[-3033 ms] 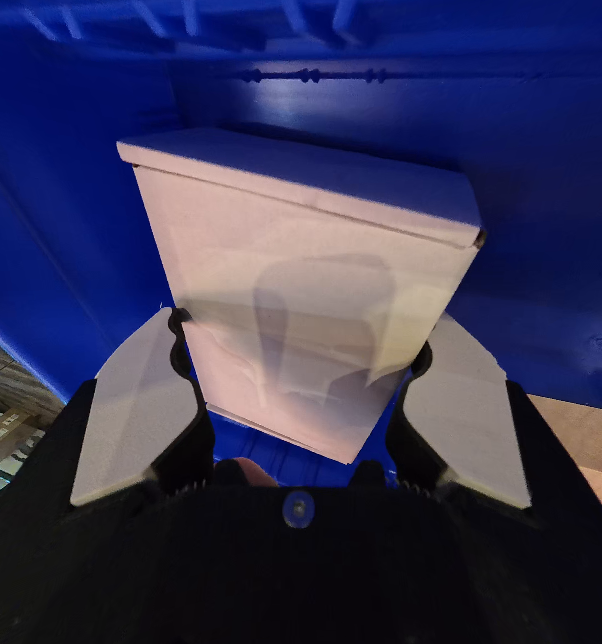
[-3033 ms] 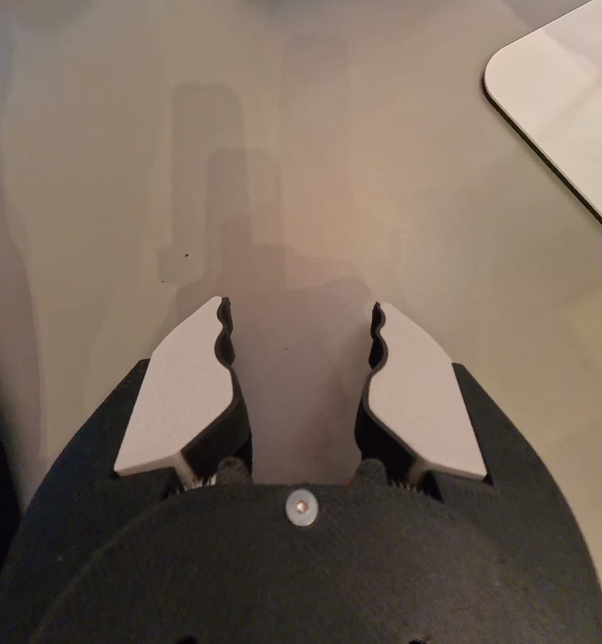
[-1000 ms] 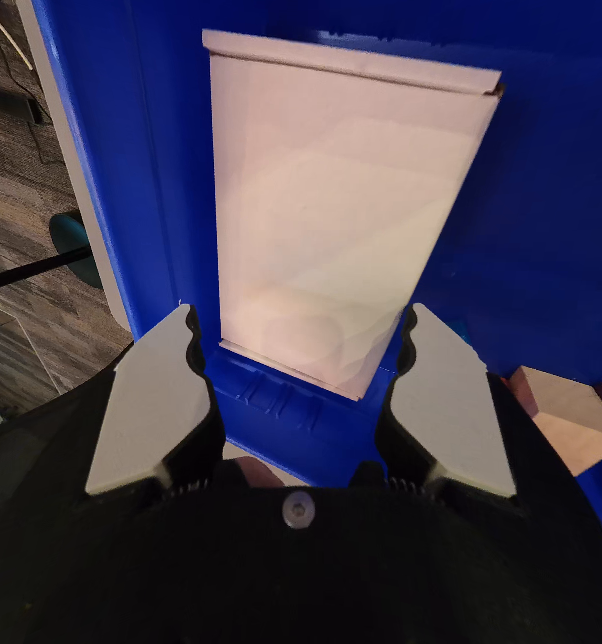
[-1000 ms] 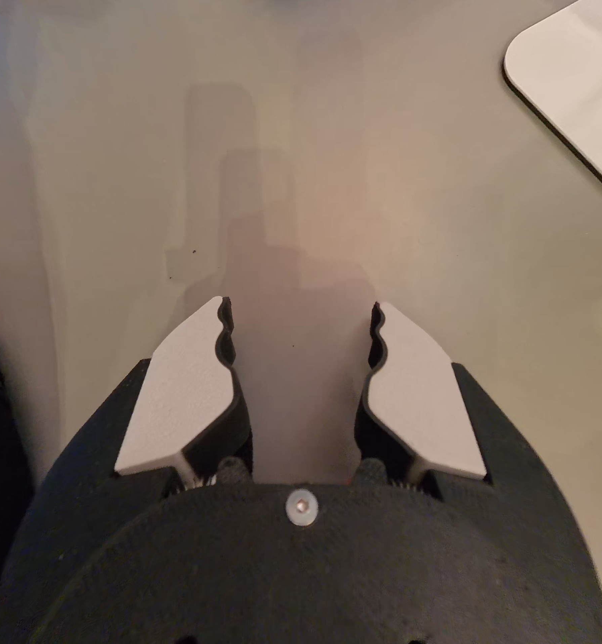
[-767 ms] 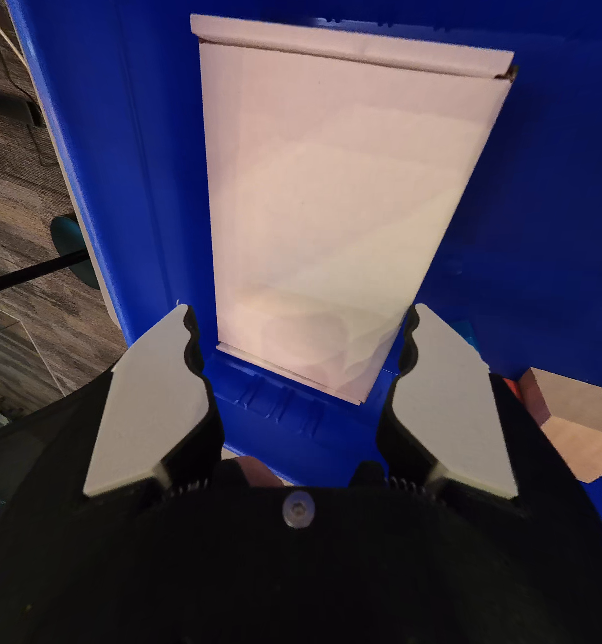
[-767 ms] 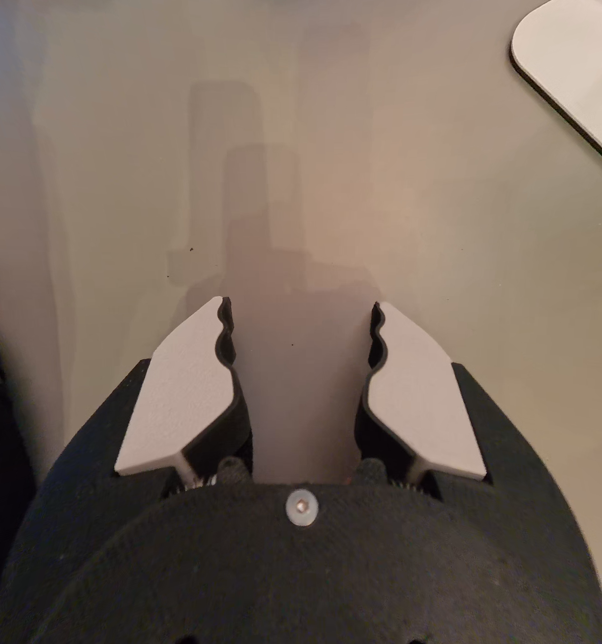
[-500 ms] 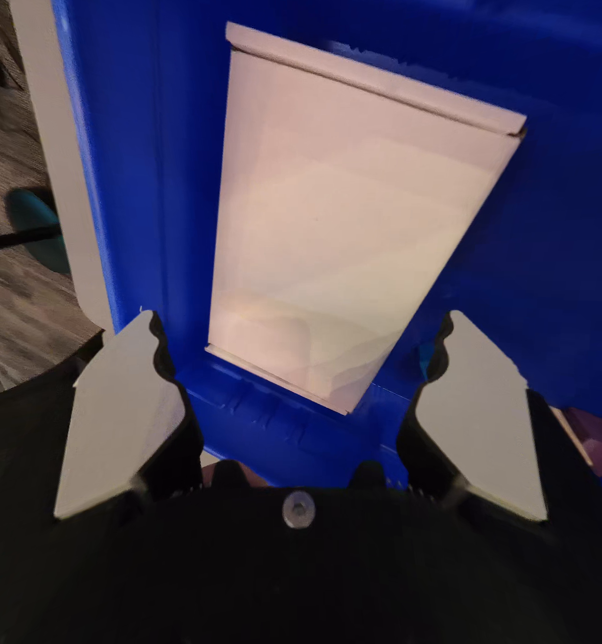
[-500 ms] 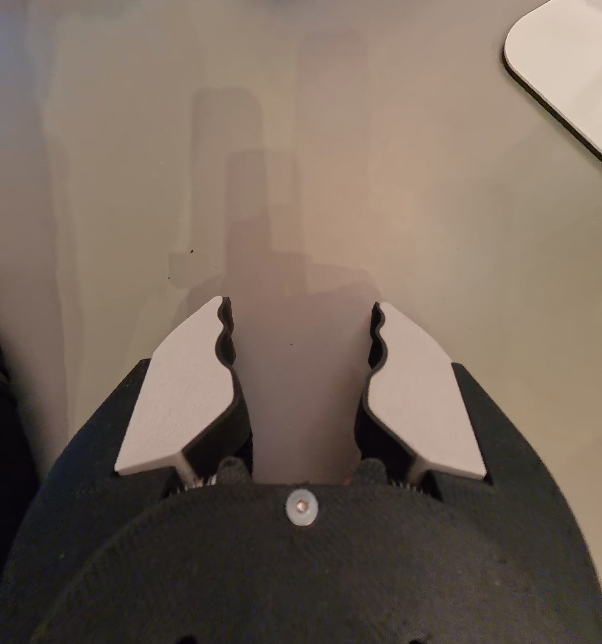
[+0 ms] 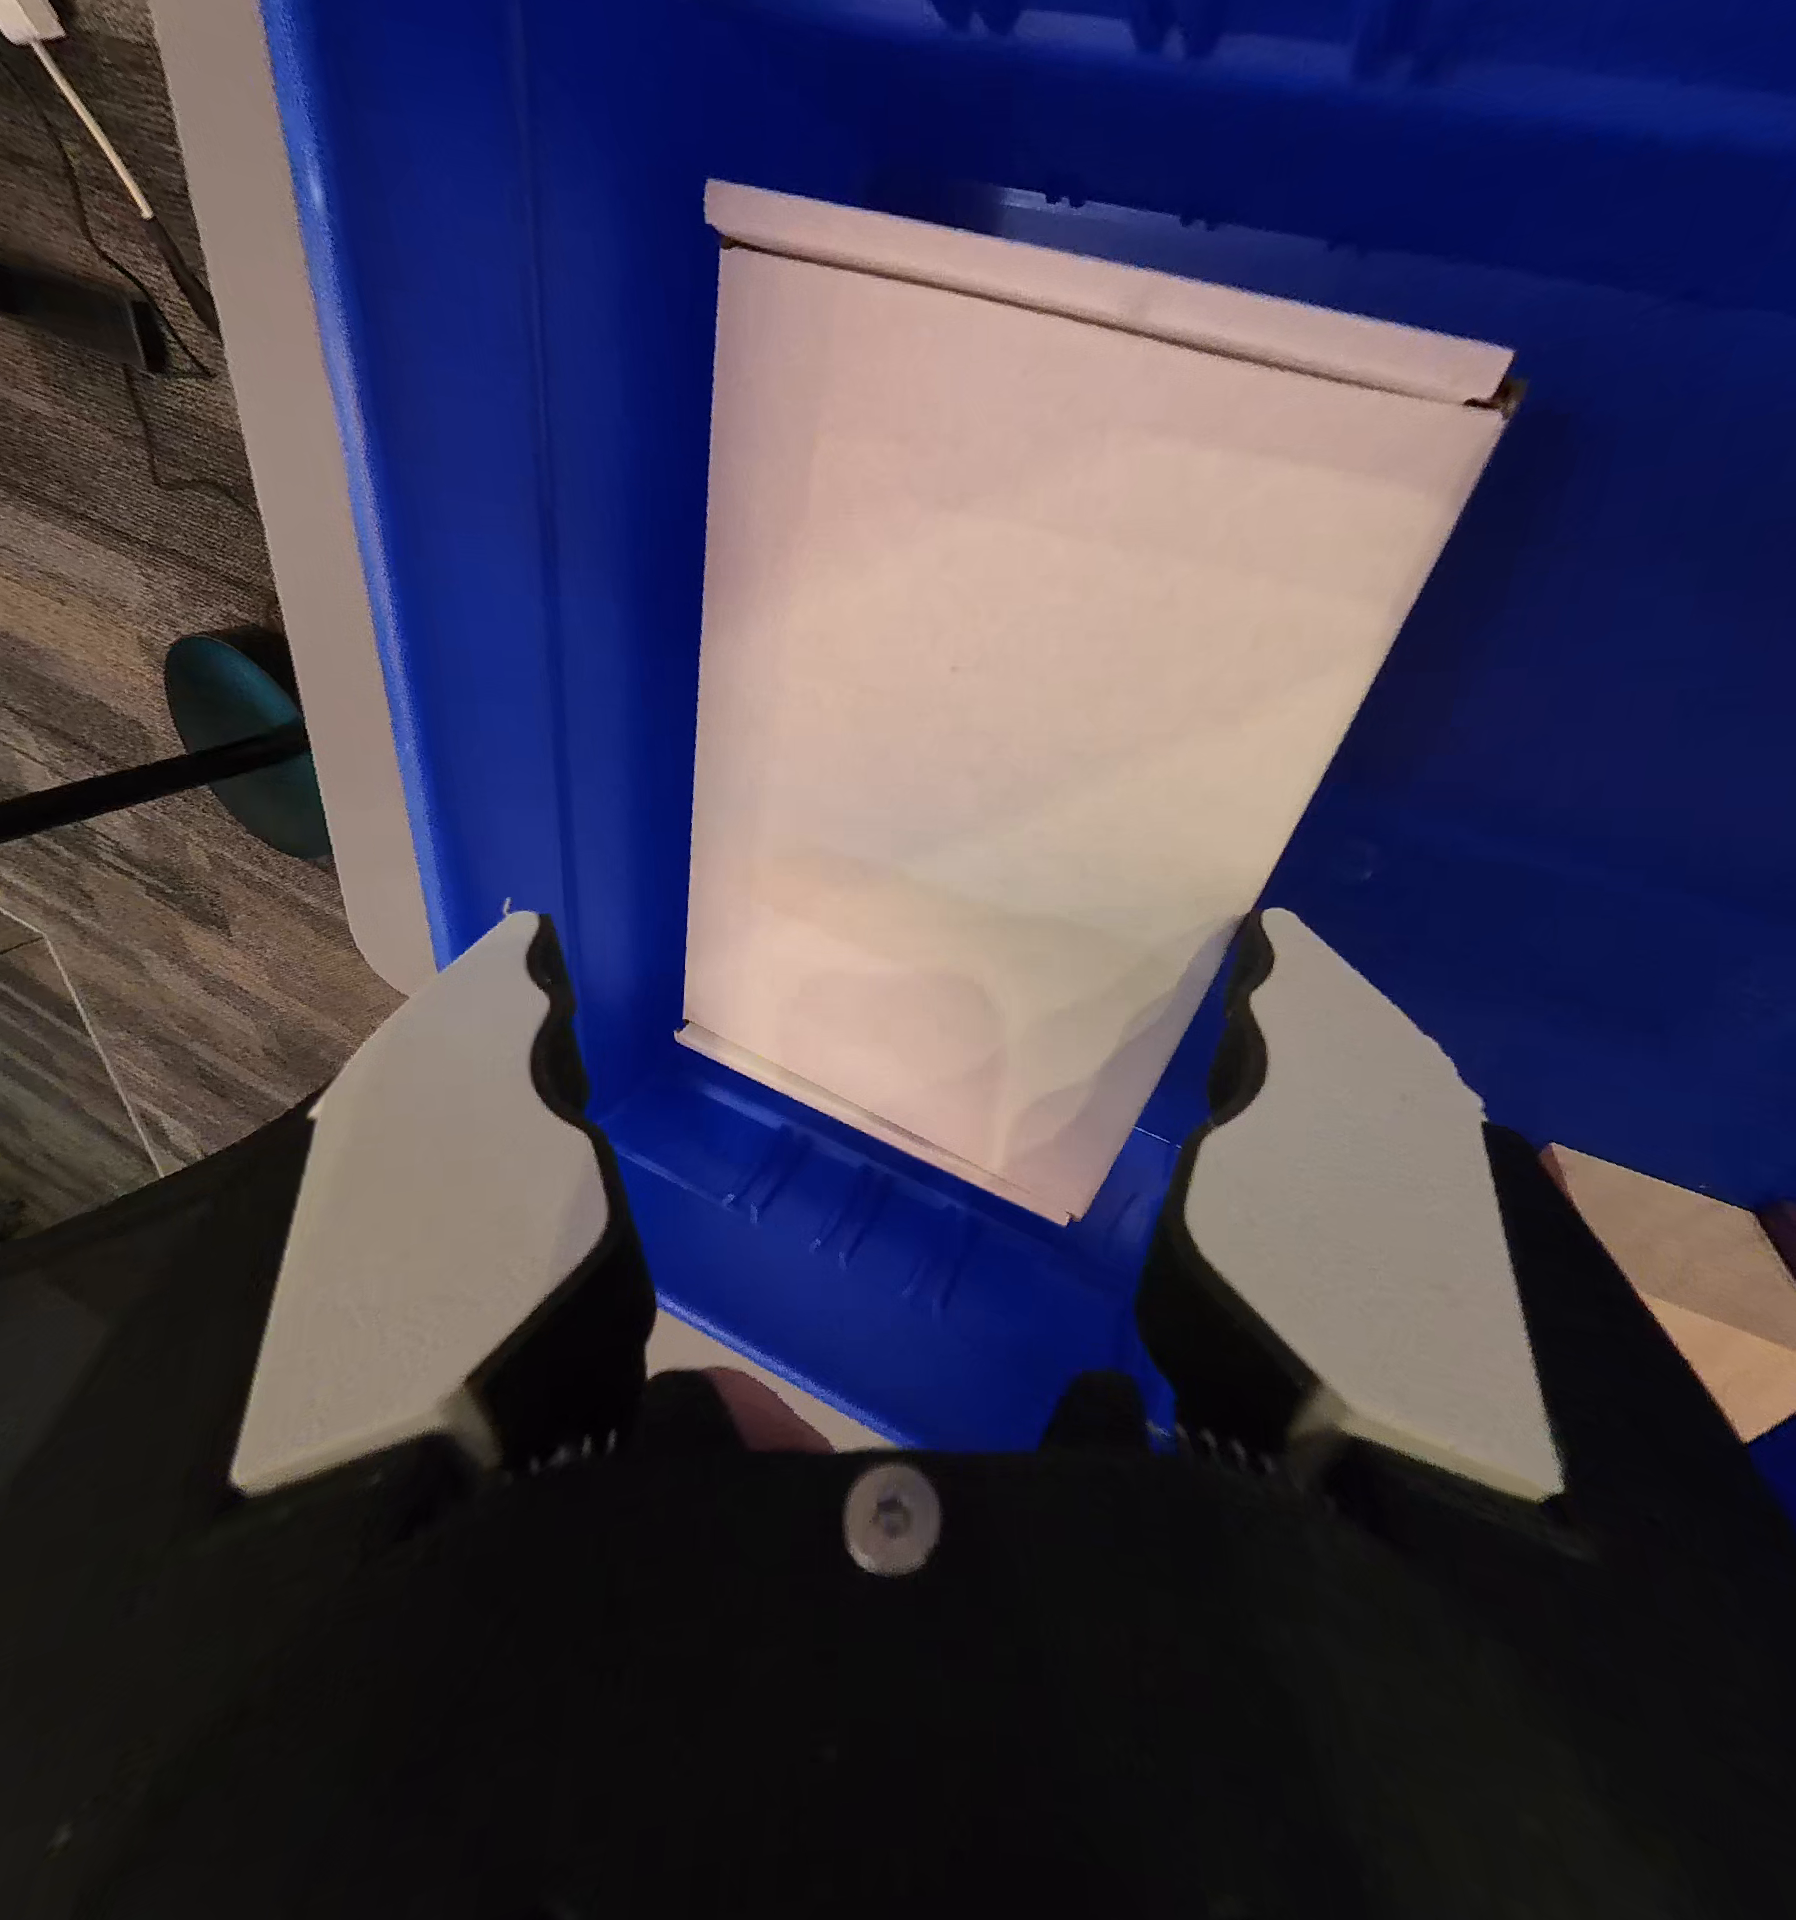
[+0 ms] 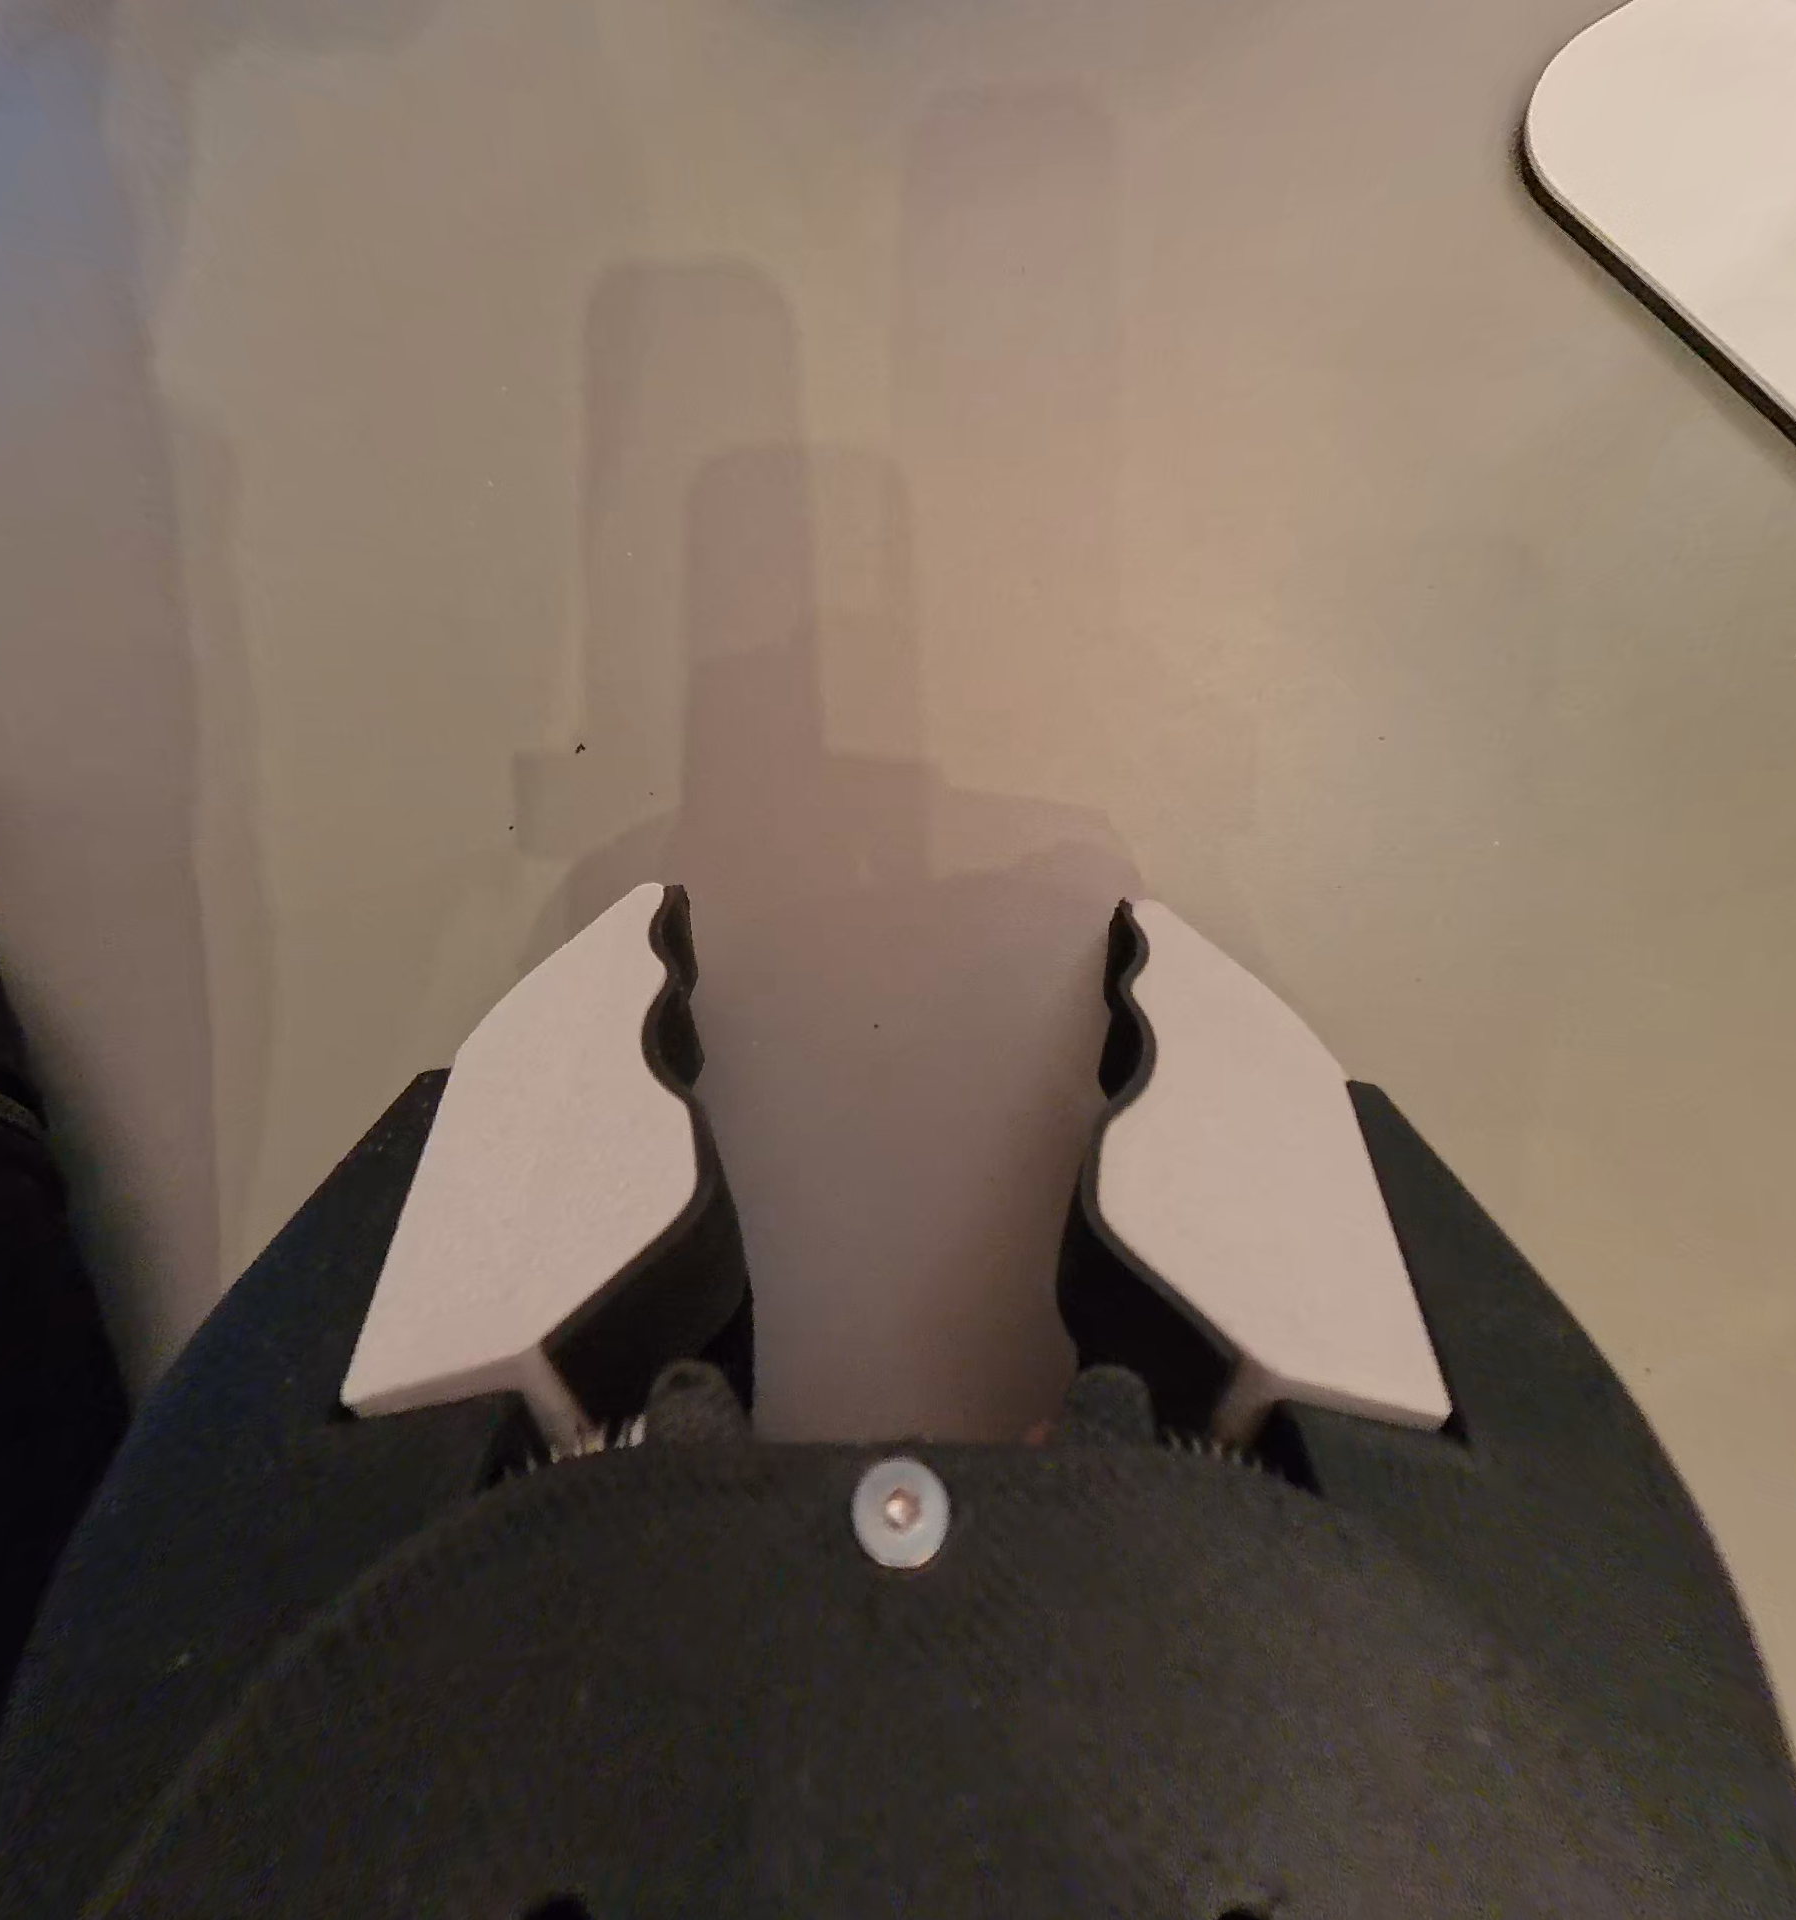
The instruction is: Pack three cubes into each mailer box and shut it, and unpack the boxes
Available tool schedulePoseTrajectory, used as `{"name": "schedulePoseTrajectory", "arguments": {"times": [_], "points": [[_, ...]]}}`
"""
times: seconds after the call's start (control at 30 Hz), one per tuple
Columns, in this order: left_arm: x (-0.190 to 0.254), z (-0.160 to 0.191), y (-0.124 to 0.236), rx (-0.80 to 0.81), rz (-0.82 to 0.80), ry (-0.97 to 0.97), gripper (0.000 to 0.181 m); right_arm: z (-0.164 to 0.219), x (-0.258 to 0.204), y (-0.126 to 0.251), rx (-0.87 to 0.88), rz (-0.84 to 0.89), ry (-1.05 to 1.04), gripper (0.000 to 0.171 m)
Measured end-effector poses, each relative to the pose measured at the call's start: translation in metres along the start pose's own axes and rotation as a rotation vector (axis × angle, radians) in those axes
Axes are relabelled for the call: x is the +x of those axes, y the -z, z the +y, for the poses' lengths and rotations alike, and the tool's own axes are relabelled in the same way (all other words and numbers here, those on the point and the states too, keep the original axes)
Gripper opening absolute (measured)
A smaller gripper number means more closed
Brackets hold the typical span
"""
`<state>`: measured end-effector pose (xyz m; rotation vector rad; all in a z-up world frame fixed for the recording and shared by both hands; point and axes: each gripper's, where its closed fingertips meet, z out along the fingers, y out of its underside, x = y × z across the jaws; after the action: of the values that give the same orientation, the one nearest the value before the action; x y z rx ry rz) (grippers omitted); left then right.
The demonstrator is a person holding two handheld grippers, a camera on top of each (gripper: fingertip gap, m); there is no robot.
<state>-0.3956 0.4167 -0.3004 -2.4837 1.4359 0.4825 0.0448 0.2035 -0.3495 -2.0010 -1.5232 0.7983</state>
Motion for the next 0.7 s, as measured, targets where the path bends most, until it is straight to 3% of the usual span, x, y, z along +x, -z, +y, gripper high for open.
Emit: {"name": "schedulePoseTrajectory", "arguments": {"times": [0.4,0.7], "points": [[0.002,0.004,0.028,0.052,-0.032,0.036,0.106,-0.001,-0.002,0.000,-0.003,0.002,0.013,0.075],[0.021,0.013,0.048,0.136,-0.006,0.144,0.063,-0.002,-0.002,0.001,0.001,0.003,0.015,0.075]]}}
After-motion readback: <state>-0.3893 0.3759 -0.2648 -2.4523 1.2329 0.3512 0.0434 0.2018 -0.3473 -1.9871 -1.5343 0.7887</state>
